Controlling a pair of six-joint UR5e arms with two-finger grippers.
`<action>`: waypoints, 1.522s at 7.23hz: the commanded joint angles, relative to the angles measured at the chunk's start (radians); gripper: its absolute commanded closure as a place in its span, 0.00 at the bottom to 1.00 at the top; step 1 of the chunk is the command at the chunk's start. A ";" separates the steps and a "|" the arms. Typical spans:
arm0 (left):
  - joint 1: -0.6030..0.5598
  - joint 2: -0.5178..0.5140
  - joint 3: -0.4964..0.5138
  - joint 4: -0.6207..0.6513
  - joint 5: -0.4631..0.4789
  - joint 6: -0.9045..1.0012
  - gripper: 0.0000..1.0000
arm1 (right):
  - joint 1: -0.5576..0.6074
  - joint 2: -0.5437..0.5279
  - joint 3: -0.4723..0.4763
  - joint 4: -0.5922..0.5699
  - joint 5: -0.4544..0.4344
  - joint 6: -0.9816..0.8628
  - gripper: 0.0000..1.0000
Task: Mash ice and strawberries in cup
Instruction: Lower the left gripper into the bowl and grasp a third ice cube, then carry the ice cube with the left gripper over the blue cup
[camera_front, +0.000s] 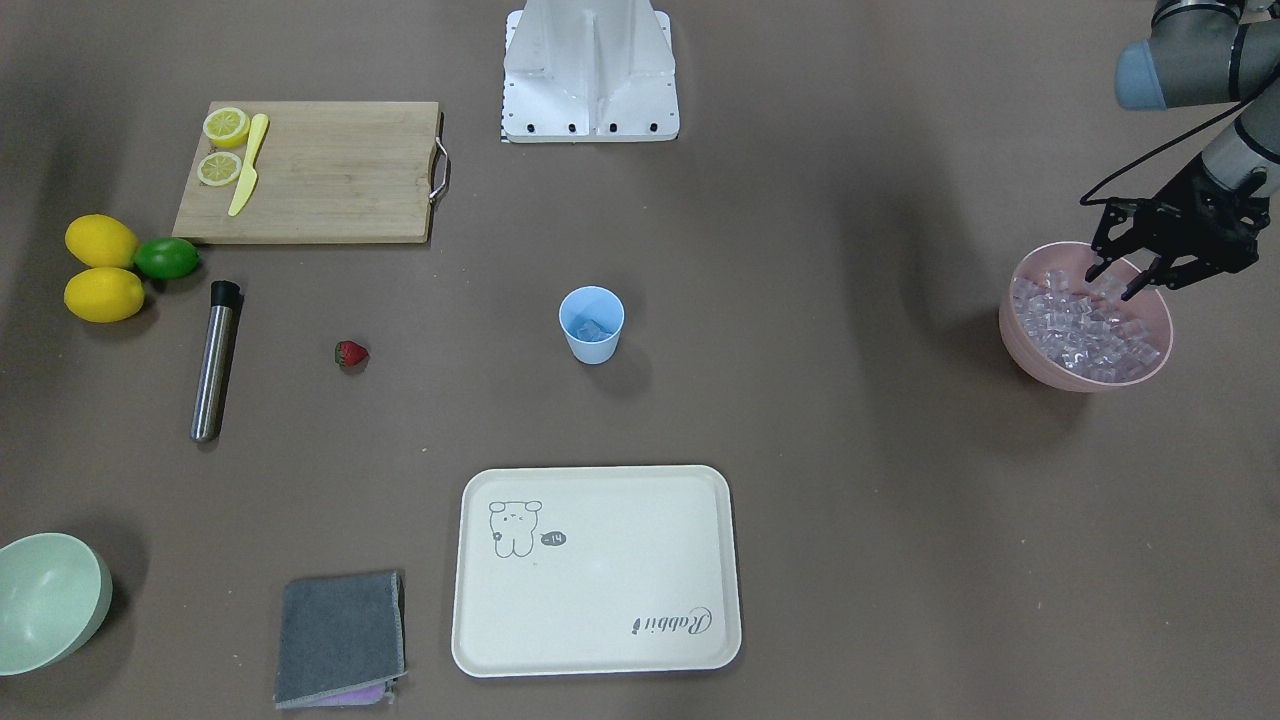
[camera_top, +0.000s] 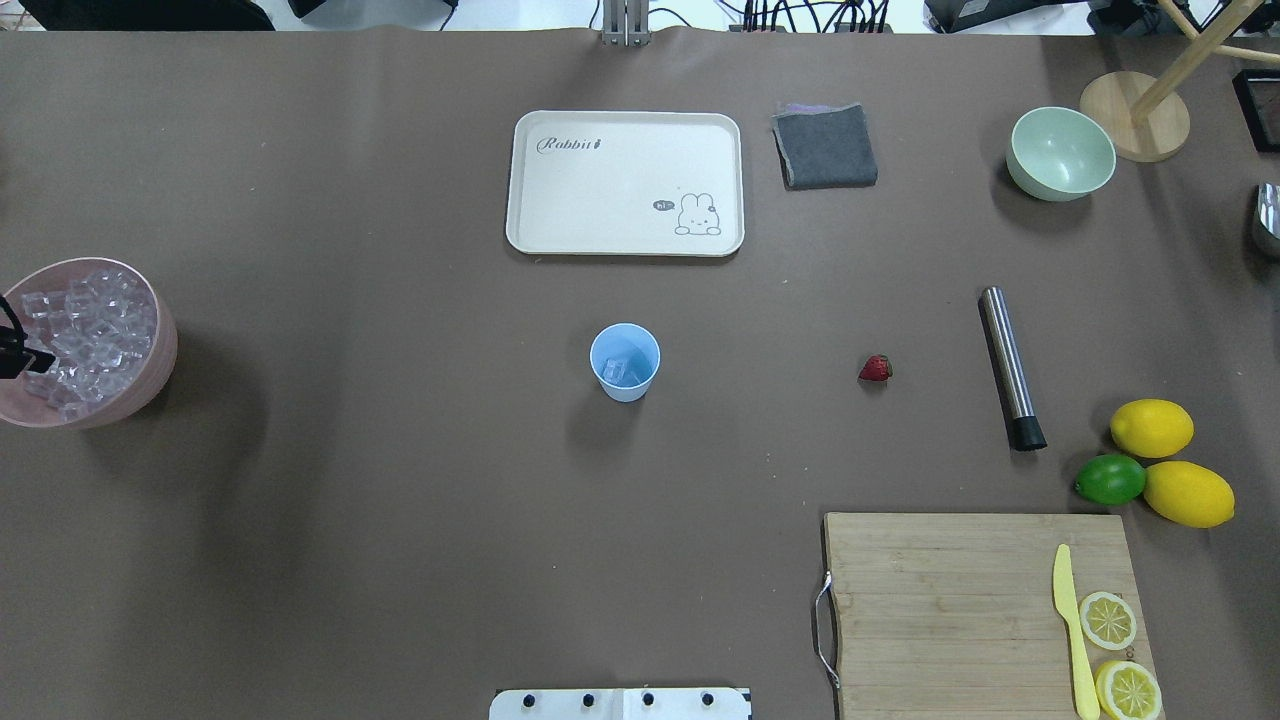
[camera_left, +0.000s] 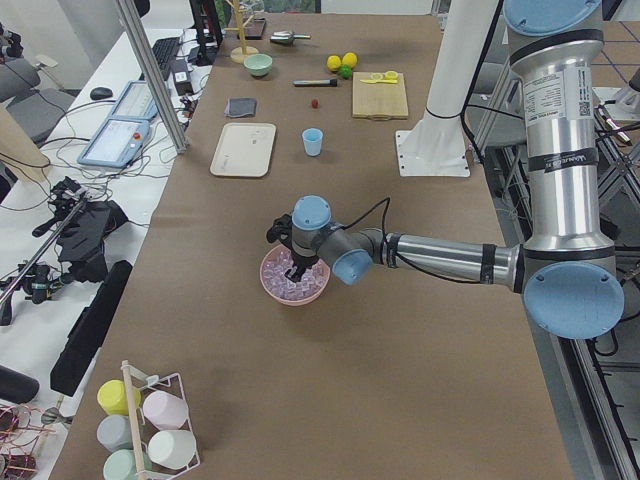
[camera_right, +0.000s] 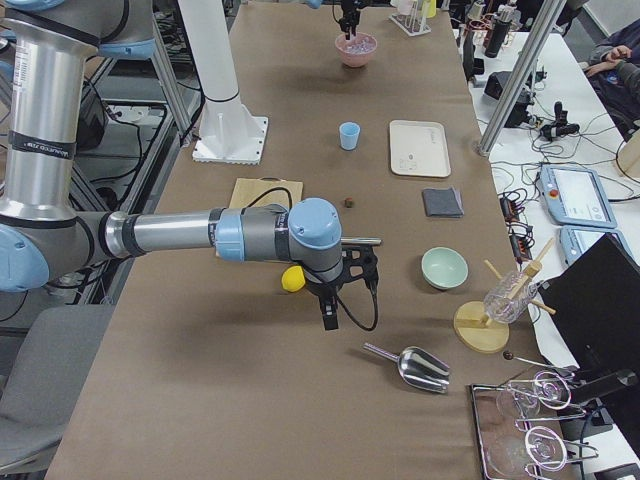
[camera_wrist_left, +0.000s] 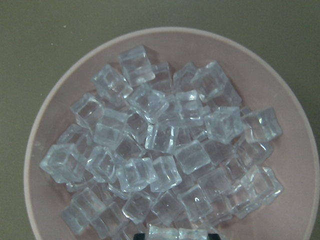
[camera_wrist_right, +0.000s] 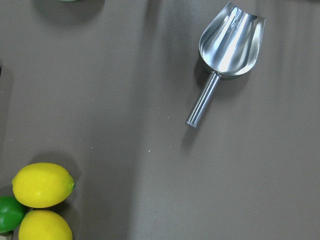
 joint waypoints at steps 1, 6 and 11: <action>-0.017 -0.061 -0.003 0.015 -0.027 -0.150 1.00 | 0.000 0.000 0.002 -0.002 0.002 0.000 0.00; 0.005 -0.259 -0.008 -0.051 -0.113 -0.672 1.00 | 0.000 0.000 0.000 -0.002 0.005 0.002 0.00; 0.278 -0.463 0.004 -0.042 0.166 -1.014 1.00 | 0.000 0.000 0.002 -0.002 0.005 0.000 0.00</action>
